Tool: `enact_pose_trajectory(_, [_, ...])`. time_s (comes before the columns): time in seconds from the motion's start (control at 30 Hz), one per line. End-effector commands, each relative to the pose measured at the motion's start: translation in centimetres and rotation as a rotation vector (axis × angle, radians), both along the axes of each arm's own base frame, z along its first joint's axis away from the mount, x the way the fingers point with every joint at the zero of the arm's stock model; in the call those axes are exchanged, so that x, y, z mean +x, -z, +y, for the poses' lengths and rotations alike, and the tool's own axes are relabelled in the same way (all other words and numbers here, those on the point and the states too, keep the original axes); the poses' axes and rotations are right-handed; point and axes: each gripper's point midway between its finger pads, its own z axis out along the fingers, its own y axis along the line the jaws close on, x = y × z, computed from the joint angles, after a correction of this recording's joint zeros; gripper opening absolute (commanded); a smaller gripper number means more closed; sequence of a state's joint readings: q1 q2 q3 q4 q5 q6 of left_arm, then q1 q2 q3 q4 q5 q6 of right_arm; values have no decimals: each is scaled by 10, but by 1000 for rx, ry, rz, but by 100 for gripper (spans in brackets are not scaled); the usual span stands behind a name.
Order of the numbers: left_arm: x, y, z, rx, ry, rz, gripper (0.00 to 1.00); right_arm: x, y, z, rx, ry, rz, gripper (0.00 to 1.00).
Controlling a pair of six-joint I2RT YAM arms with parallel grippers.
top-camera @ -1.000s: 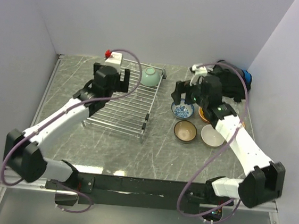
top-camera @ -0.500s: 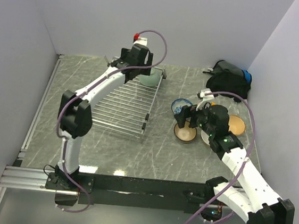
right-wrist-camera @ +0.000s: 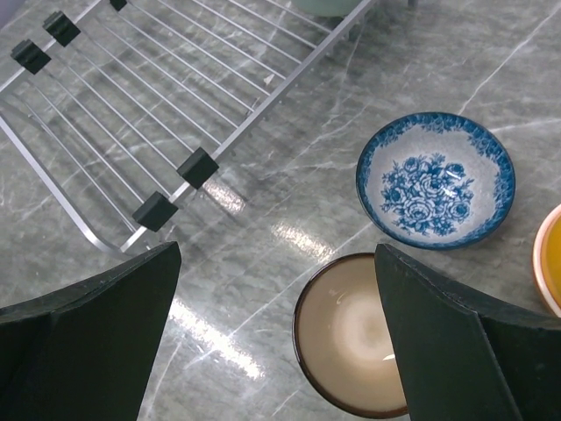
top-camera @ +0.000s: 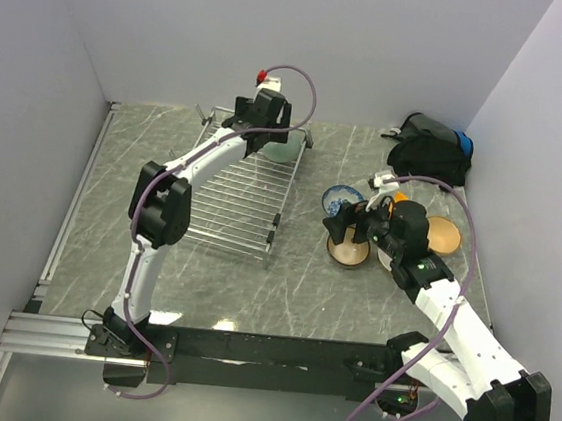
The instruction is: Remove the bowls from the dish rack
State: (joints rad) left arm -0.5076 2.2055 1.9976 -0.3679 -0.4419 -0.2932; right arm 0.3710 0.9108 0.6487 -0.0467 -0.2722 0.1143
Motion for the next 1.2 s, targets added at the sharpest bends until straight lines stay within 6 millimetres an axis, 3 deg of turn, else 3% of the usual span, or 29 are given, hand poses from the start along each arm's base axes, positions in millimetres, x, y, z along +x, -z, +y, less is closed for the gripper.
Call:
enact_pose_trajectory(0.0, [26,-16,-7,-56,1,-95,99,-1,-9,5,24,-19,-40,100])
enact_pose_trajectory(0.23, [29,8,-1,-27,-1,-49,99,0,-7,5,18,-22,-35,100])
enact_pose_trajectory(0.43, [18,28,10,15,-9,11,99,-1,-7,6,17,-26,-29,100])
enact_pose_trajectory(0.63, [1,31,32,82,-47,62,99,-3,-9,5,18,-27,-35,100])
enact_pose_trajectory(0.83, [-29,26,70,192,-144,105,99,-5,-10,7,19,-43,-34,100])
enact_pose_trajectory(0.97, [-59,23,102,253,-206,134,99,-5,-11,8,21,-46,-40,100])
enact_pose_trajectory(1.03, [-77,33,114,283,-232,183,100,-6,-10,9,22,-53,-34,100])
enact_pose_trajectory(1.17, [-104,28,127,277,-247,203,99,-7,-9,12,26,-68,-26,100])
